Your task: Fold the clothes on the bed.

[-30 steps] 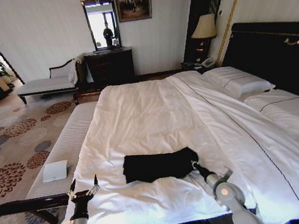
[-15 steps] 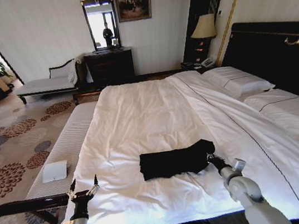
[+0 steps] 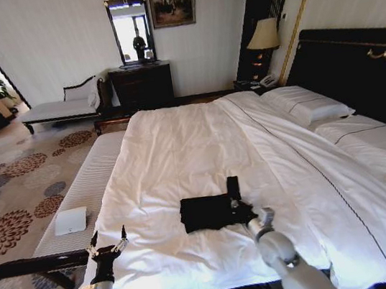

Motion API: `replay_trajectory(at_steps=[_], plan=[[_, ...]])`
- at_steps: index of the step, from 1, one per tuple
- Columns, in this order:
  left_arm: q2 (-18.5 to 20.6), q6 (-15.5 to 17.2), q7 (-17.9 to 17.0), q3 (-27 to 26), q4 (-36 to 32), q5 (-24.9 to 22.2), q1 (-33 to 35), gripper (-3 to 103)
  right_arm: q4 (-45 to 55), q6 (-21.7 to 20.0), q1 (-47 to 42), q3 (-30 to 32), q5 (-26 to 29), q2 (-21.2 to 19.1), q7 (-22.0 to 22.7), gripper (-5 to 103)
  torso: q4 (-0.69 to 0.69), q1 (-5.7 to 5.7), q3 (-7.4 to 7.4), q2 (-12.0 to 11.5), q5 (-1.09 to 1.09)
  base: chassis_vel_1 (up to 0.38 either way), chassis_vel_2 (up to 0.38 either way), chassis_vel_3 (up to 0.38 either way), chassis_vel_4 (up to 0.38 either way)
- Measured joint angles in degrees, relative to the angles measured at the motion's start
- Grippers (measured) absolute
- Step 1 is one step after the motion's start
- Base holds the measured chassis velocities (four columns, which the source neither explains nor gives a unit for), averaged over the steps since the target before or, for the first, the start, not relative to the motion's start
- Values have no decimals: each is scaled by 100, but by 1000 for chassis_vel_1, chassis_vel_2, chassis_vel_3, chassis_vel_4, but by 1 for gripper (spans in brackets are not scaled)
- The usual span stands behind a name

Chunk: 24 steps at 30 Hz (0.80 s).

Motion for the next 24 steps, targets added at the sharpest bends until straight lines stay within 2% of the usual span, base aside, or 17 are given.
replay_trajectory(at_steps=[9,13,16,24], plan=[[0,0,0,0,0,0,0,100,-315,94,185,-284,100,309,3,7,0,0,0,0,1,0,0,0,0],[0,0,0,0,0,0,0,100,-506,62,359,-367,407,430,43,7,0,0,0,0,1,0,0,0,0],[0,0,0,0,0,0,0,100,-546,13,375,-379,601,491,58,7,0,0,0,0,1,0,0,0,0],[0,0,0,0,0,0,0,100,-738,-8,361,-601,670,522,28,7,0,0,0,0,2,0,0,0,0]])
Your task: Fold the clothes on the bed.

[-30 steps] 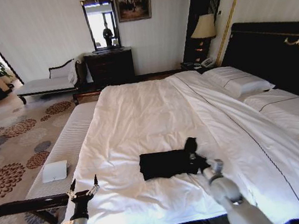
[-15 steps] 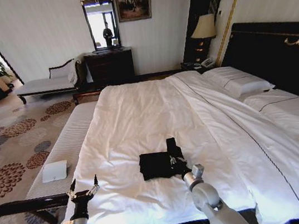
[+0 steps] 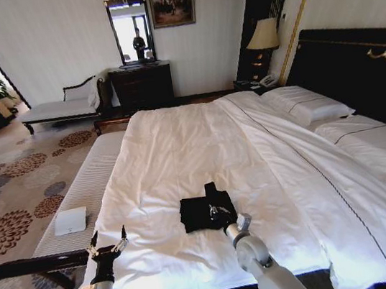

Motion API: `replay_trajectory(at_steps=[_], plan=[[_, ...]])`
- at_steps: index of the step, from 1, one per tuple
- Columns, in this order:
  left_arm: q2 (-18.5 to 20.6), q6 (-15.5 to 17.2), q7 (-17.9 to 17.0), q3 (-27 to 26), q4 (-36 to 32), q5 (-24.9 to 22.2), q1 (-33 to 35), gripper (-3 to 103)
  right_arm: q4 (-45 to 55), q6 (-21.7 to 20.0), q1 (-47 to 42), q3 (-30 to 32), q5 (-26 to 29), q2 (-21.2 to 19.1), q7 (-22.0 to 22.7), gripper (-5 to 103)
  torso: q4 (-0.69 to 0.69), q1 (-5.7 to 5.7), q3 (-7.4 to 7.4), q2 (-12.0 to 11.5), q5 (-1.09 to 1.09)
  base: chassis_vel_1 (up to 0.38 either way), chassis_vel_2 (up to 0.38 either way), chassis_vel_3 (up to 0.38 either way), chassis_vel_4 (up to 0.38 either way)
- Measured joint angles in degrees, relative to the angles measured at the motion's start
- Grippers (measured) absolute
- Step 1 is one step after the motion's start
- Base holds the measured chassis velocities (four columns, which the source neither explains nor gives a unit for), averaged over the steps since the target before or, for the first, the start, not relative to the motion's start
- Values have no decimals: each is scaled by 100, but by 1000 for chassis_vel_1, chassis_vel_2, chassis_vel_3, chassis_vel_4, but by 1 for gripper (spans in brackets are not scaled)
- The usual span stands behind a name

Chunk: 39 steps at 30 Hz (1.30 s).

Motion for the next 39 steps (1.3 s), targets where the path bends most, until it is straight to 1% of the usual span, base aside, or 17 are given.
replay_trajectory(at_steps=[10,14,17,20,21,22,26,27,29,30,31,32,33,35,36,38,39], plan=[[0,0,0,0,0,0,0,100,-120,-62,68,-78,296,-22,7,4,0,0,0,0,0,0,0,0,0],[0,0,0,0,0,0,0,100,41,-62,124,-217,320,-95,-8,19,0,0,0,0,0,0,0,0,0],[0,0,0,0,0,0,0,100,99,-20,151,-403,313,-90,-17,24,0,0,0,0,-1,0,0,0,0],[0,0,0,0,0,0,0,100,179,48,153,-666,200,23,-107,41,1,0,0,0,0,0,0,0,0],[0,0,0,0,0,0,0,100,267,78,126,-733,164,101,-155,41,1,0,0,0,0,0,0,0,0],[0,0,0,0,0,0,0,100,267,78,126,-733,164,101,-155,41,1,0,0,0,0,0,0,0,0],[0,0,0,0,0,0,0,100,959,65,-214,-602,279,263,-320,63,0,0,0,0,0,0,0,0,0],[0,0,0,0,0,0,0,100,959,65,-214,-602,279,263,-320,63,0,0,0,0,0,0,0,0,0],[0,0,0,0,0,0,0,100,973,231,-299,-409,-34,259,-334,73,0,-1,-1,1,0,0,0,0,0],[0,0,0,0,0,0,0,100,825,428,-312,-278,-324,237,-331,73,0,-1,-1,1,0,0,0,0,0],[0,0,0,0,0,0,0,100,369,917,-243,-36,-1134,185,-275,84,-1,-1,-1,2,0,0,0,0,0],[0,0,0,0,0,0,0,100,369,917,-243,-36,-1134,185,-275,84,-1,-1,-1,2,0,0,0,0,0],[1,-1,0,0,0,0,0,100,92,1201,-174,67,-1616,164,-244,84,0,-1,-1,1,0,0,0,0,0],[0,-1,-1,0,0,0,0,100,-625,1746,52,277,-2639,131,-163,94,-1,-1,0,1,1,0,0,0,0],[0,-1,-1,0,0,0,0,100,-625,1746,52,277,-2639,131,-163,94,-1,-1,0,1,1,0,0,0,0],[0,-1,0,0,0,0,0,100,-1305,2154,365,408,-3474,130,-48,99,0,0,0,0,2,0,0,0,0],[0,-1,0,0,0,0,0,100,-1409,2209,429,422,-3599,133,-30,99,0,0,0,0,2,0,0,0,0]])
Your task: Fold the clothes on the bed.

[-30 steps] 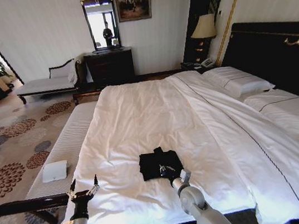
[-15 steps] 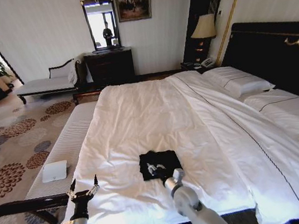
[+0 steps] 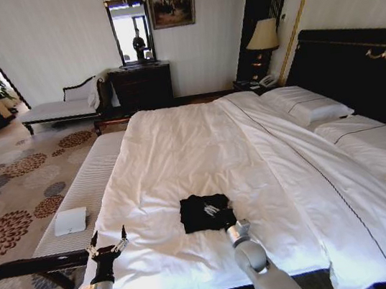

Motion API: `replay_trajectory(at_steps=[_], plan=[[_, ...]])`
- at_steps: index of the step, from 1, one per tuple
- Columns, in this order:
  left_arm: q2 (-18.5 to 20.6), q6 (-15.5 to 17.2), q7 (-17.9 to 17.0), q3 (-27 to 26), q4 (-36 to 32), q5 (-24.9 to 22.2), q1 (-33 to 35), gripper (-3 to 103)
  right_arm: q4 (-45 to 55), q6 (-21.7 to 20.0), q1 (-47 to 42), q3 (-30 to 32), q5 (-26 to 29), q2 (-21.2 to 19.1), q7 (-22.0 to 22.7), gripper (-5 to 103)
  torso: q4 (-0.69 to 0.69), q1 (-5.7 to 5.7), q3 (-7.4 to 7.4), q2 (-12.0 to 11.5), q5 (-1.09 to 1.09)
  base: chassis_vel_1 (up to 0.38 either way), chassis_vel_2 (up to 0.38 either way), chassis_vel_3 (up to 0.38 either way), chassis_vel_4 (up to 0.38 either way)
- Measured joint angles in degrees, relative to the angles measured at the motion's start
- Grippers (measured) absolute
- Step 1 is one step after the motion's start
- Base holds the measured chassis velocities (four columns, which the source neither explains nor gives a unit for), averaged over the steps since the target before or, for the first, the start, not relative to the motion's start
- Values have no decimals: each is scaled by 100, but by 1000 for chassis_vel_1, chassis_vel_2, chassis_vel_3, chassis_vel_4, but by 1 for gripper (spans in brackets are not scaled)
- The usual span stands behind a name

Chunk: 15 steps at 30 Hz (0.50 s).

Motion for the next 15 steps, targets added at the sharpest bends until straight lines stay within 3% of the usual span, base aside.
replay_trajectory(at_steps=[1,5,11,15], plan=[[0,0,0,0,0,0,0,100,0,0,0,0,0,0,0,99,0,0,0,0,0,0,0,0,0],[0,0,0,0,0,0,0,100,-834,444,423,25,-1382,11,23,100,1,0,0,0,-1,0,0,0,0],[0,0,0,0,0,0,0,100,-856,371,448,-354,-1529,15,-84,100,-1,0,0,0,-2,0,0,0,0],[0,1,0,-1,0,0,0,100,-982,-26,712,-984,-1401,159,-150,100,1,0,0,0,-3,0,0,0,0]])
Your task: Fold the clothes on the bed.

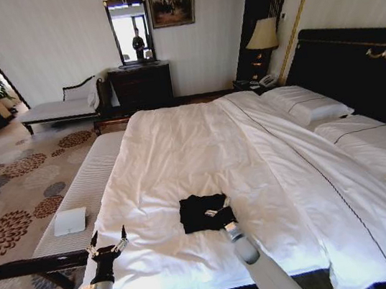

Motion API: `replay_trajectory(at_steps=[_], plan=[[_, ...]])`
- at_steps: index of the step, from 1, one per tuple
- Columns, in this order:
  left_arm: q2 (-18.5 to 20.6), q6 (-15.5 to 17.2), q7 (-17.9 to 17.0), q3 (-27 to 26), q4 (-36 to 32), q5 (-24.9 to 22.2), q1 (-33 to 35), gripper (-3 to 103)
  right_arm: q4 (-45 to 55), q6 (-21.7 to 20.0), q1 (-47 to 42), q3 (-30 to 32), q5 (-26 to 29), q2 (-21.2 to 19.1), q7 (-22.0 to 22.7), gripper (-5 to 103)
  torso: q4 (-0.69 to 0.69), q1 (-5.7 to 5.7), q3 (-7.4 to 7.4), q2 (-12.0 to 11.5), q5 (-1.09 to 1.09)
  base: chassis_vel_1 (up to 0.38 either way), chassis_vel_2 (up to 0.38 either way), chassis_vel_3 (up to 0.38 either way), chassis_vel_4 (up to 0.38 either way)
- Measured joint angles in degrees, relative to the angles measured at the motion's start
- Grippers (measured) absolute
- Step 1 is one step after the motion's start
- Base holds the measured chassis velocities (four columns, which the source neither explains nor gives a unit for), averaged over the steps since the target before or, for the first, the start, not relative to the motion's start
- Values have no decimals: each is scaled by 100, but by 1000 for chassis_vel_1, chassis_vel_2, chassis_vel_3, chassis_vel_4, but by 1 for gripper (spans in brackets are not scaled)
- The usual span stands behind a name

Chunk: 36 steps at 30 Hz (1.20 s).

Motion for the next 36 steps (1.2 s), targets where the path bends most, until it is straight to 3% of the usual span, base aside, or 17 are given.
replay_trajectory(at_steps=[9,13,17,20,23,24,25,28,29,36], plan=[[0,0,0,0,0,0,0,100,-235,-95,338,-449,373,240,-9,100,0,1,0,-1,1,0,0,0,0],[0,1,0,0,0,0,0,100,199,-192,152,-486,1284,174,29,100,0,1,0,-1,2,0,0,0,0],[0,1,1,1,0,0,0,100,716,-416,-59,-293,1859,19,129,100,0,0,-1,-1,2,0,0,0,0],[0,1,0,1,0,0,0,100,1267,-617,-279,39,2286,-219,156,100,-1,1,-1,-1,1,0,0,0,0],[0,1,0,1,0,0,0,100,1993,-635,-728,772,2613,-511,103,100,0,1,-1,-1,2,0,0,0,0],[0,1,0,0,0,0,0,100,2244,-578,-977,1167,2581,-621,30,100,0,1,-1,-1,3,0,0,0,0],[0,1,0,0,0,0,0,100,2244,-578,-977,1167,2581,-621,30,100,0,1,-1,-1,3,0,0,0,0],[0,1,0,0,0,0,0,100,2617,-332,-1545,2008,2084,-809,-150,100,-2,0,-1,-1,2,0,0,0,0],[0,1,0,1,0,0,0,100,2857,-276,-1915,2358,2117,-918,-235,100,-3,1,-1,0,3,0,0,0,0],[0,1,0,0,0,0,0,100,3385,-264,-2829,3091,2686,-955,-395,100,-1,0,-1,0,2,0,0,0,0]])
